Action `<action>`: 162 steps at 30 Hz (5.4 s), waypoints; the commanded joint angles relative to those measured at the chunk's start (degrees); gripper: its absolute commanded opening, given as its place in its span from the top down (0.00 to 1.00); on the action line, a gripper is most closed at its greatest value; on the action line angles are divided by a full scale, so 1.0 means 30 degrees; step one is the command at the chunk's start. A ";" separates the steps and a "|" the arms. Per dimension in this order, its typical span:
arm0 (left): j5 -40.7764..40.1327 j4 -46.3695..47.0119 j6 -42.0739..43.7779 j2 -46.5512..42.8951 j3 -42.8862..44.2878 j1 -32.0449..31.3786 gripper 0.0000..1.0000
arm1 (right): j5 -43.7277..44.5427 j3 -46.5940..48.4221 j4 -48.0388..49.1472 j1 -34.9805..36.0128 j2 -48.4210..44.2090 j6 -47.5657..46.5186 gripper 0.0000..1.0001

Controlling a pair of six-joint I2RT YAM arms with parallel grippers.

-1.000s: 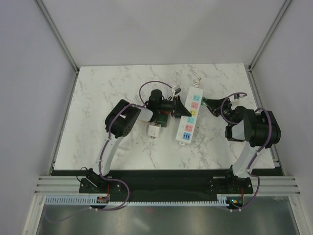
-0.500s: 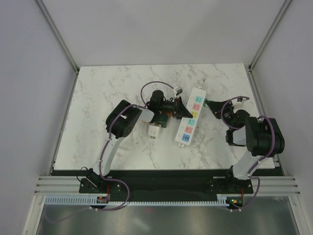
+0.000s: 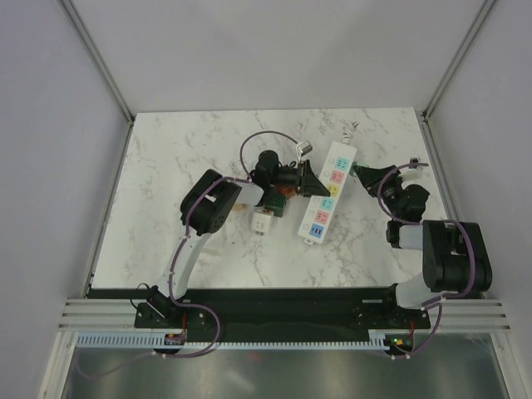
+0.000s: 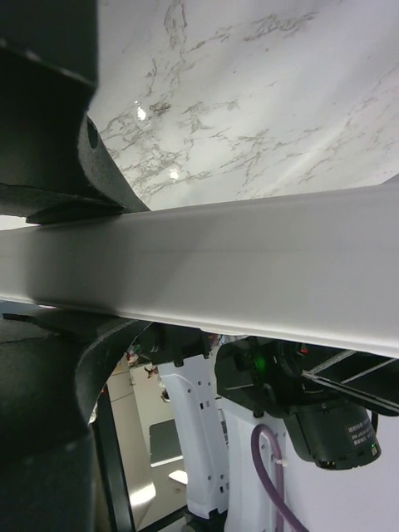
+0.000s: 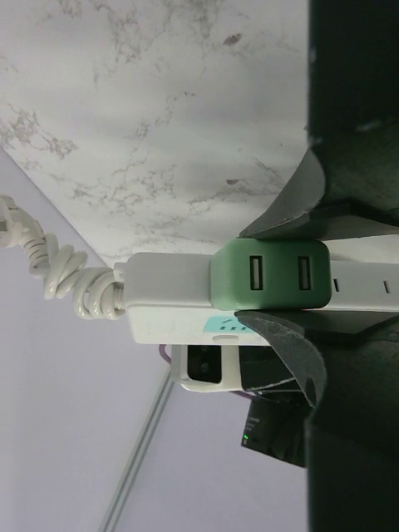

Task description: Pull the plug off the socket

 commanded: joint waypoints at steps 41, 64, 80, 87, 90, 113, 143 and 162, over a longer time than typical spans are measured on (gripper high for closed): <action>-0.2347 0.4513 -0.1570 -0.3582 -0.0976 -0.0337 0.98 | 0.4815 -0.2289 0.7537 -0.1455 -0.2185 0.8433 1.00; -0.8000 -1.3339 0.9544 -0.0159 0.4148 -0.2359 0.92 | 0.1267 0.0994 -0.9063 -0.1544 -0.6908 -0.2677 1.00; -1.0518 -1.8498 1.2823 -0.0035 0.6115 -0.2330 0.30 | 0.0065 0.0349 -0.7246 -0.1515 -0.4449 -0.2619 1.00; -1.4612 -2.1632 1.5547 -0.2229 0.5911 -0.2535 0.13 | -0.0228 0.0378 -0.6748 -0.1515 -0.3539 -0.2414 1.00; -1.5992 -2.1986 1.6484 -0.2994 0.5240 -0.2564 0.14 | -0.0315 0.0407 -0.6689 -0.1515 -0.3246 -0.2385 1.00; -2.3848 -1.2437 1.8510 -1.4945 -0.8589 -0.1424 0.14 | 0.1822 0.6613 -1.3631 0.6597 0.1760 -0.8272 1.00; -2.4436 -1.1293 1.6898 -1.5183 -1.0468 0.0248 0.16 | 0.4515 0.9108 -1.6179 1.0175 0.4404 -1.0265 0.21; -2.3880 -1.1846 1.6225 -1.7847 -1.3044 0.0043 0.11 | 1.2194 0.9346 -2.2625 1.1873 -0.0370 -1.0150 0.02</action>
